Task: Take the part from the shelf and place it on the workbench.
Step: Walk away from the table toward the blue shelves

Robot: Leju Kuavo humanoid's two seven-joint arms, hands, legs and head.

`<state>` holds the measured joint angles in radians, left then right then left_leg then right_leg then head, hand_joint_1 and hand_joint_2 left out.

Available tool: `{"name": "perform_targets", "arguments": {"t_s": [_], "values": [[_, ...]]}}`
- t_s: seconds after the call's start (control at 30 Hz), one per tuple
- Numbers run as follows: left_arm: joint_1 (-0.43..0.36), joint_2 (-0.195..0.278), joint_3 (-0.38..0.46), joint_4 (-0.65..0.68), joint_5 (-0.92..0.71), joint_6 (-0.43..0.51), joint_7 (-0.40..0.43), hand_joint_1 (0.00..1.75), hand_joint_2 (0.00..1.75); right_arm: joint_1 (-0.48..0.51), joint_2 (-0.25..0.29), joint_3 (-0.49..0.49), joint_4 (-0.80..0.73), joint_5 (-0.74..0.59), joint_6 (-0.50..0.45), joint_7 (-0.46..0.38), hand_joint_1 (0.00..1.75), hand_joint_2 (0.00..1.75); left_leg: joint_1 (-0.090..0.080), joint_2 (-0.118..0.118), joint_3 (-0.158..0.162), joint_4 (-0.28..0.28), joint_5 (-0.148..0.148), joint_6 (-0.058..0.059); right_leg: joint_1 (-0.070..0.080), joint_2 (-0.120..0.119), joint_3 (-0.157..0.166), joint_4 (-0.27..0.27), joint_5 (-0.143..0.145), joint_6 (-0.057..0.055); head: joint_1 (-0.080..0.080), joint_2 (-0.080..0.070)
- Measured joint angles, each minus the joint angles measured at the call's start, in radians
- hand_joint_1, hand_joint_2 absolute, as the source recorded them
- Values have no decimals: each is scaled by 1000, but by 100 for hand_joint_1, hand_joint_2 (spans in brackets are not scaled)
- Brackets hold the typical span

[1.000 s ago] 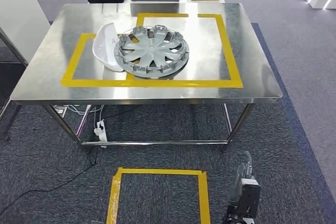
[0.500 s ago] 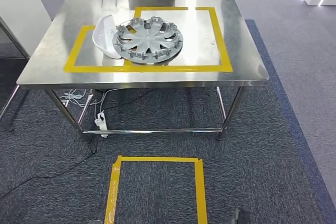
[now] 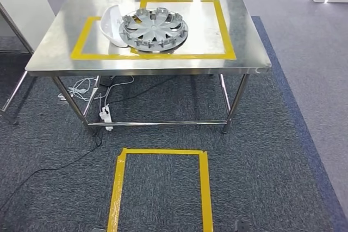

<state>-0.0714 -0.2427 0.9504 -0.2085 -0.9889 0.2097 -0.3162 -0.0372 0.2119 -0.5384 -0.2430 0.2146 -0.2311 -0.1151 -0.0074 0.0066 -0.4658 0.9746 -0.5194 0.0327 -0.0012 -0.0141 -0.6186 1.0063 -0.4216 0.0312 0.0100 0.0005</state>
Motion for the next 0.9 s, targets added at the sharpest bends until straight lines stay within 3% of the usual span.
{"name": "perform_targets", "arguments": {"t_s": [0.03, 0.07, 0.13, 0.17, 0.2, 0.23, 0.27, 0.33, 0.37, 0.4, 0.47, 0.5, 0.57, 0.63, 0.67, 0.7, 0.73, 0.8, 0.87, 0.9], "values": [[-1, 1, 1, 0, 3, -2, -7, 0, 0, 0, -1, 6, 4, 22, -1, 6, 0, 0, 2, 2, -14, -3, 14, 8, -1, 3, -12, 20, -31, 5, 2, 0], [-2, 2, 2, 0, 5, -4, -12, 0, 0, 0, -2, 15, 7, 46, -4, 13, 0, 0, 4, 3, -29, -5, 29, 15, -2, 6, -27, 60, -81, 10, 3, 0], [-3, 2, 4, 0, 7, -5, -10, 0, 0, 0, -5, 38, 11, 88, -10, 26, 0, 0, 3, 4, -65, -4, 57, 19, -4, 10, -56, 183, -184, 18, 7, 0], [-3, 2, 5, 0, 7, -1, -2, 0, 0, 0, -7, 50, 12, 107, -16, 28, 0, 0, 3, 5, -83, -3, 71, 18, -5, 10, -60, 240, -205, 22, 7, 0], [-3, 1, 6, 0, 4, 9, 10, 0, 0, 0, -9, 62, 14, 126, -25, 27, 0, 0, 3, 6, -101, -1, 84, 17, -6, 10, -52, 272, -200, 24, 8, 0], [-3, -1, 7, 0, -2, 24, 23, 0, 0, 1, -11, 74, 15, 147, -36, 21, 0, 0, 3, 7, -119, 2, 96, 14, -7, 10, -29, 271, -174, 26, 8, 0], [-4, -3, 7, 0, -9, 45, 34, 0, 0, 2, -14, 88, 16, 166, -47, 11, 0, 0, 3, 8, -136, 5, 108, 12, -9, 10, 12, 233, -143, 27, 8, 0], [-4, -9, 6, 0, -27, 83, 51, 0, 0, 1, -17, 114, 17, 195, -61, -16, 0, 0, 3, 8, -164, 15, 127, 3, -11, 11, 133, 76, -122, 25, 9, 0], [-5, -11, 6, 0, -32, 96, 55, 0, 0, 0, -18, 125, 17, 204, -64, -29, 0, 0, 1, 8, -173, 20, 138, -2, -11, 12, 180, 4, -130, 20, 9, 0], [-5, -12, 6, 0, -35, 103, 54, 0, 0, -1, -18, 135, 18, 213, -67, -40, 0, 0, 1, 8, -179, 22, 149, -7, -9, 13, 207, -44, -141, 16, 10, 0], [-4, -14, 6, 0, -32, 113, 37, 0, 0, 2, -18, 152, 23, 232, -71, -46, 0, 0, 2, 8, -186, 20, 169, -16, -8, 13, 203, -63, -139, 3, 10, 0], [-4, -14, 6, 0, -30, 116, 28, 0, 0, 3, -18, 161, 26, 242, -74, -38, 0, 0, 4, 7, -192, 24, 161, -22, -9, 11, 192, -62, -130, -5, 11, 0], [-2, -14, 6, 0, -29, 120, 18, 0, 0, 4, -18, 176, 31, 261, -77, -8, 0, 0, 7, 3, -211, 83, 91, -35, -11, 6, 169, -62, -110, -24, 6, 0], [-2, -13, 6, 0, -28, 112, 15, 0, 0, 3, -18, 191, 33, 275, -73, 15, 0, 0, 9, 2, -236, 212, -9, -45, -10, 3, 146, -57, -94, -34, 2, 0], [-2, -11, 7, 0, -27, 105, 14, 0, 0, 3, -18, 198, 33, 282, -69, 19, 0, 0, 10, 2, -243, 274, -34, -48, -10, 2, 134, -54, -86, -34, 1, 0], [-2, -10, 7, 0, -25, 98, 12, 0, 0, 3, -18, 205, 33, 288, -65, 20, 0, 0, 11, 2, -240, 310, -36, -49, -10, -1, 123, -51, -78, -34, 1, 0], [-1, -8, 8, 0, -24, 93, 9, 0, 0, 3, -17, 211, 34, 293, -62, 19, 0, 0, 11, 2, -221, 309, -20, -50, -10, -4, 113, -47, -71, -33, 1, 0], [0, -6, 11, 0, -19, 91, 7, 0, 0, 4, -16, 224, 34, 305, -55, 16, 0, 0, 12, 12, -135, 193, 28, -46, -9, -14, 97, -41, -61, -31, 1, 0], [-2, -5, 13, 0, -16, 94, 8, 0, 0, 3, -15, 239, 35, 324, -49, 16, 0, 0, 5, 35, -54, 56, 36, -37, -6, -28, 89, -37, -55, -24, 2, 0], [-3, -5, 14, 0, -17, 95, 10, 0, 0, 3, -15, 246, 36, 332, -47, 18, 0, 0, 2, 42, -37, 21, 31, -31, -4, -36, 86, -35, -52, -20, 2, 0]]}}
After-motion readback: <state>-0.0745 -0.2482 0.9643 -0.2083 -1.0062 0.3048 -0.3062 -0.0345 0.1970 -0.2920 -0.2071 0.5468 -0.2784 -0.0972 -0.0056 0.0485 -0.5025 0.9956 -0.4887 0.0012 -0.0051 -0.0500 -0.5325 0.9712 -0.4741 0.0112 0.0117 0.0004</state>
